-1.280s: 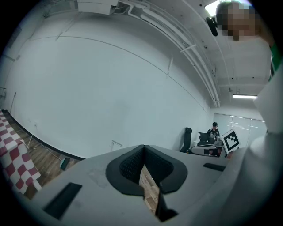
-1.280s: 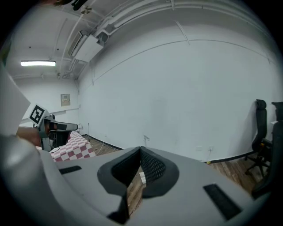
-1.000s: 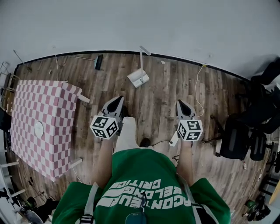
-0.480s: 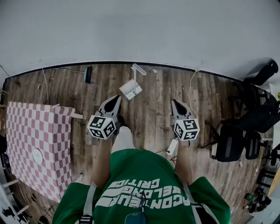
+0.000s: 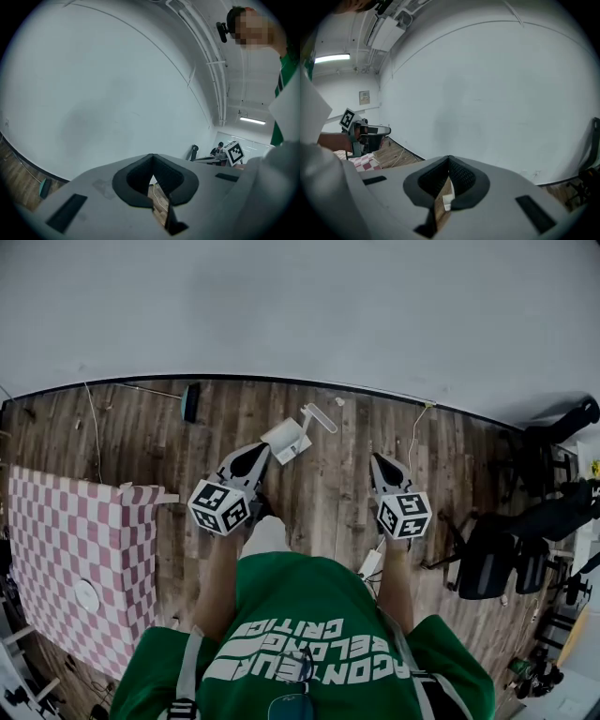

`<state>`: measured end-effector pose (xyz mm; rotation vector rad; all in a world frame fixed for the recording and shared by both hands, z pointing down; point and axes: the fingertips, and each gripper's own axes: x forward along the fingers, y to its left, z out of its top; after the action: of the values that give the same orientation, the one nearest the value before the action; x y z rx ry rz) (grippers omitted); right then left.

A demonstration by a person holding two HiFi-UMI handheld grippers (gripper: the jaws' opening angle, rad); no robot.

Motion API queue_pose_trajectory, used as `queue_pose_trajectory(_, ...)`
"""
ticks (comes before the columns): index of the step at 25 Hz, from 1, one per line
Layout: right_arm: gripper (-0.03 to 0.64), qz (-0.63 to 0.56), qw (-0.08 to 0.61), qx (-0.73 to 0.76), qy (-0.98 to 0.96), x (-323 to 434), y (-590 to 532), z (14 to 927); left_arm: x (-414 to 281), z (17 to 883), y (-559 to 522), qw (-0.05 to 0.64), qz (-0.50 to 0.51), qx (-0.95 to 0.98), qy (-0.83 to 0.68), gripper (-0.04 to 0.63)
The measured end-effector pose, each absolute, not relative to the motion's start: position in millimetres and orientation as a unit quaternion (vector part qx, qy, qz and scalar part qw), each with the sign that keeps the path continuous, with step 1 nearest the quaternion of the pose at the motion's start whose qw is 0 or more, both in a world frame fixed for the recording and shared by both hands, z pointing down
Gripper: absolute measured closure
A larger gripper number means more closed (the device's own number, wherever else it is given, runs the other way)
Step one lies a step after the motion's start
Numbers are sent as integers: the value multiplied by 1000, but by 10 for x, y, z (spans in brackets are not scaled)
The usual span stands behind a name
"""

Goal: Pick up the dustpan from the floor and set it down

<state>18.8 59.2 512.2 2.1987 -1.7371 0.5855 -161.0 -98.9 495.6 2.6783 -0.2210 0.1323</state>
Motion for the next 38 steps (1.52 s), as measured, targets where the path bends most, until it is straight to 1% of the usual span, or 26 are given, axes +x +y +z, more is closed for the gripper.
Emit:
queue_pose_trajectory(5,609,206,141,756,-605,241,176,5108,-1501,4964,-1333,225,55,970,-68,598)
queue_pose_trajectory(12,609,219,148,733,-627,291,-212,5226,-1382,5057,-1521,228,70,968,-75,598)
queue_pose_trajectory(30,609,245,177,608,-734,828,-1006,5566,-930,5309,-1611,253,70,943,-204,598)
queue_pose_trajectory(38,609,262,204,578,-745,842,-1232,5826,-987,5385,-1735,267,62,933,-232,598)
